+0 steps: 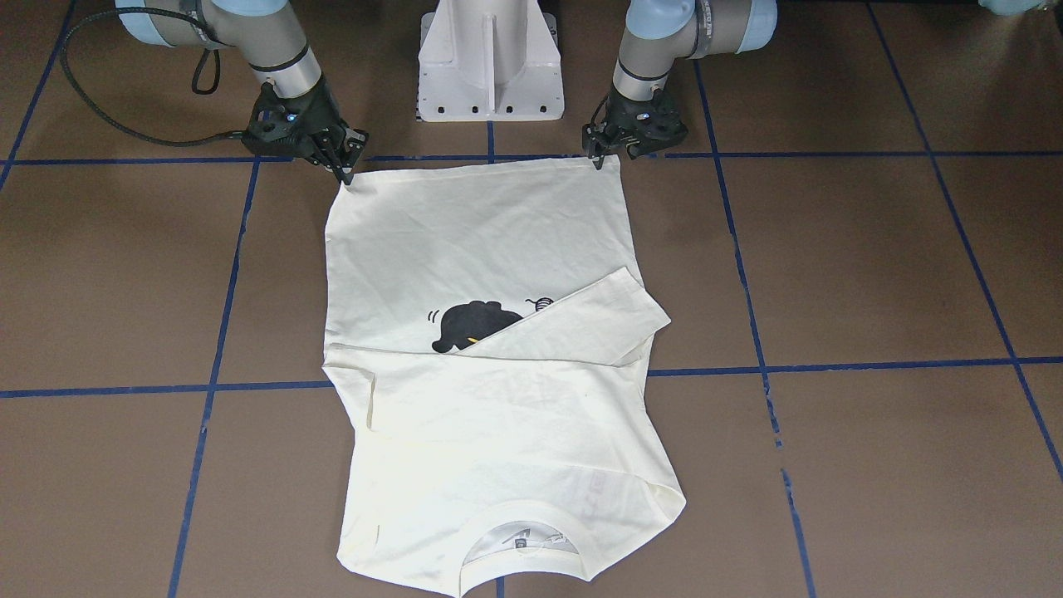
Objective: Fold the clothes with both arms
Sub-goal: 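Grasp the hem corners with both grippers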
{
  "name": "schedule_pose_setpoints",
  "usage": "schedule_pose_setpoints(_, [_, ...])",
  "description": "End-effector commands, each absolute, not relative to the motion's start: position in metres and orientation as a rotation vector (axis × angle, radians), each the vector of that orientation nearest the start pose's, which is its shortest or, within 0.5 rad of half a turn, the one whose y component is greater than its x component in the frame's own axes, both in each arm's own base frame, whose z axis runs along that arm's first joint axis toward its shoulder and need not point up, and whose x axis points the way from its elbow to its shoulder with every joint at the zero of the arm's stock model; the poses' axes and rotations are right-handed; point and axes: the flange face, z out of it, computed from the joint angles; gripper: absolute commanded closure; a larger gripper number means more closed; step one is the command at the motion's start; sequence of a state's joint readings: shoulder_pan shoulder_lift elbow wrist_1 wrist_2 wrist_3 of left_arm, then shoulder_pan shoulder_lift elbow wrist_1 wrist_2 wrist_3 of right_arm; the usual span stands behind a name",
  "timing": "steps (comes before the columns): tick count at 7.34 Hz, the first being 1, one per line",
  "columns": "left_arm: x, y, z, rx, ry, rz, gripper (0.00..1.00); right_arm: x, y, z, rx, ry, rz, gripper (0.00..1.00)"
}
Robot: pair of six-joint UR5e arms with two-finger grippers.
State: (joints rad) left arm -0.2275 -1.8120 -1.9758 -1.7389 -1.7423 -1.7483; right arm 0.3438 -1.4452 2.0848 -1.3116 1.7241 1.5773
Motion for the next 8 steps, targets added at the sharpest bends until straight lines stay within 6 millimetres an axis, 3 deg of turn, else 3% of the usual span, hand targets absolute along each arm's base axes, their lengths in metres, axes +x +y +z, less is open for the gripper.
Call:
schedule_pose_setpoints(1, [0.5148, -0.2402, 0.3344, -0.141, 0.818, -0.317, 0.47, -0.4341, -0.2842, 0.3290, 0.009, -0.921, 0.259, 1.00])
schedule_pose_setpoints(3, [0.5141, -0.2417, 0.3344, -0.138, 0.819, -0.317, 0.49, -0.4298, -0.2849, 0.3235, 0.013, -0.933, 0.261, 1.00])
schedule_pose_setpoints(5, [0.5143, -0.2426, 0.3336, -0.131, 0.820, -0.320, 0.60, -0.4282, -0.2858, 0.3220, 0.014, -0.936, 0.262, 1.00])
schedule_pose_setpoints(8, [0.5136, -0.2425, 0.3332, -0.123, 0.822, -0.322, 0.91, -0.4277, -0.2856, 0.3199, 0.014, -0.941, 0.262, 1.00])
